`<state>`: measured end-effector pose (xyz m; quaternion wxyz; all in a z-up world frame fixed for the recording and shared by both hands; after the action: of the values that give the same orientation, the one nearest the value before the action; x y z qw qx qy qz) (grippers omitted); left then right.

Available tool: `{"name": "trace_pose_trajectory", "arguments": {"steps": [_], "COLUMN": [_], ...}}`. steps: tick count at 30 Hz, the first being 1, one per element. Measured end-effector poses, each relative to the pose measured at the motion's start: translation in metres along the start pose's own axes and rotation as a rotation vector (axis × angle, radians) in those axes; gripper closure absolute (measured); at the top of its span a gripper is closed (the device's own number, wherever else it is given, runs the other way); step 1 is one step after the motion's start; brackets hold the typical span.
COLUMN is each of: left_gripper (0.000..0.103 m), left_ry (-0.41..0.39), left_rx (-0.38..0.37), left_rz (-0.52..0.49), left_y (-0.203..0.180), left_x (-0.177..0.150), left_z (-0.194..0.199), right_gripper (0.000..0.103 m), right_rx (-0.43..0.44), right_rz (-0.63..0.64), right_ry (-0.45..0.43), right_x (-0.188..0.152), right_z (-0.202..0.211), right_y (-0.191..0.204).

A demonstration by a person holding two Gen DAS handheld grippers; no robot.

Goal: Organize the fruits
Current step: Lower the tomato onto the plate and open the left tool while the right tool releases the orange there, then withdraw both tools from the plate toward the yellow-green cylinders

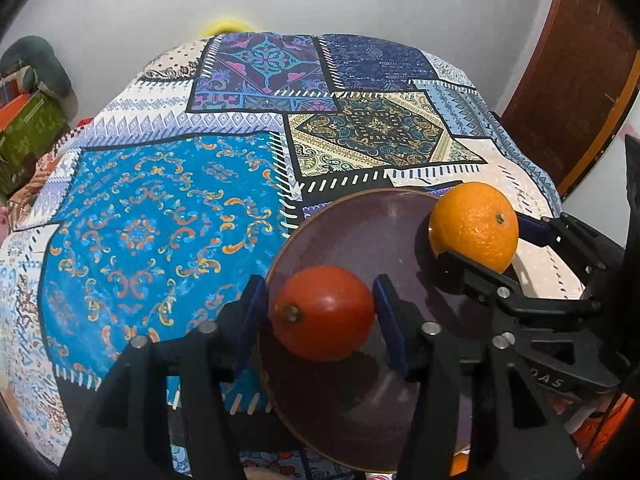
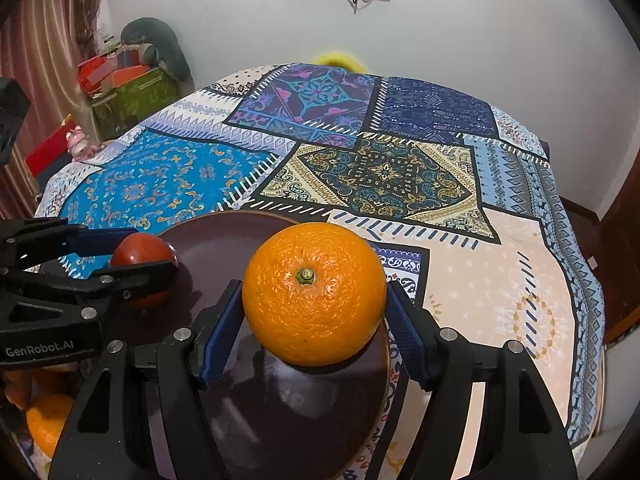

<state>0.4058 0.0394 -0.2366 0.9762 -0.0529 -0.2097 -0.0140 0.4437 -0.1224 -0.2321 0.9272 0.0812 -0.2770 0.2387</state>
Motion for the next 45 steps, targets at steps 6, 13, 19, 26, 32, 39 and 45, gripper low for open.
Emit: {"name": "trace_pose_trajectory", "arguments": {"steps": [6,13,19,26,32,39,45], "left_gripper": [0.032,0.032,0.032,0.032,0.032,0.032,0.032], "left_ry": [-0.038,-0.063,-0.104,-0.123,-0.096,-0.057,0.008], "left_rx": [0.03,0.053,0.056,0.056,0.051,0.051,0.045], "left_rz": [0.0,0.01,-0.005,-0.005,-0.013,-0.014,-0.026], "left_y": [0.001,0.006,0.005,0.003,0.004,0.008,0.004], "left_x": [0.0,-0.009,-0.021,-0.056,-0.096,-0.144,-0.181], "left_z": [0.011,0.031,0.062,0.093,0.113,0.122,0.109], "right_gripper": [0.031,0.019,0.019,0.018,0.015,0.013,0.013], "right_rx": [-0.006,-0.023,-0.024,-0.037,-0.045,-0.045,-0.045], "right_rz": [0.016,-0.002,-0.025,-0.02,-0.019,0.009,0.001], "right_ry": [0.027,-0.01,-0.034,-0.062,-0.075,-0.056,-0.022], "right_x": [-0.002,-0.004,-0.008,-0.023,-0.048,-0.082,-0.112], "right_z": [-0.003,0.012,0.039,0.081,0.112,0.13,0.136], "right_y": [0.002,0.002,-0.002,0.004,0.017,0.039,0.047]}}
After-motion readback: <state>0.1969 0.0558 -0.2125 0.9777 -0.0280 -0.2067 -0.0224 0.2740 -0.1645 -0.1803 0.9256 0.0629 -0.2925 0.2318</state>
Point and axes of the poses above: each gripper's, at about its wrist camera, not at the fingertips, and z roughly against the way its jaws point, y to its left, x to its top, the point moved 2 cm from there along -z, roughly the way its jaws point, and after that the axes turned 10 degrees about y, right-handed, at the moved point
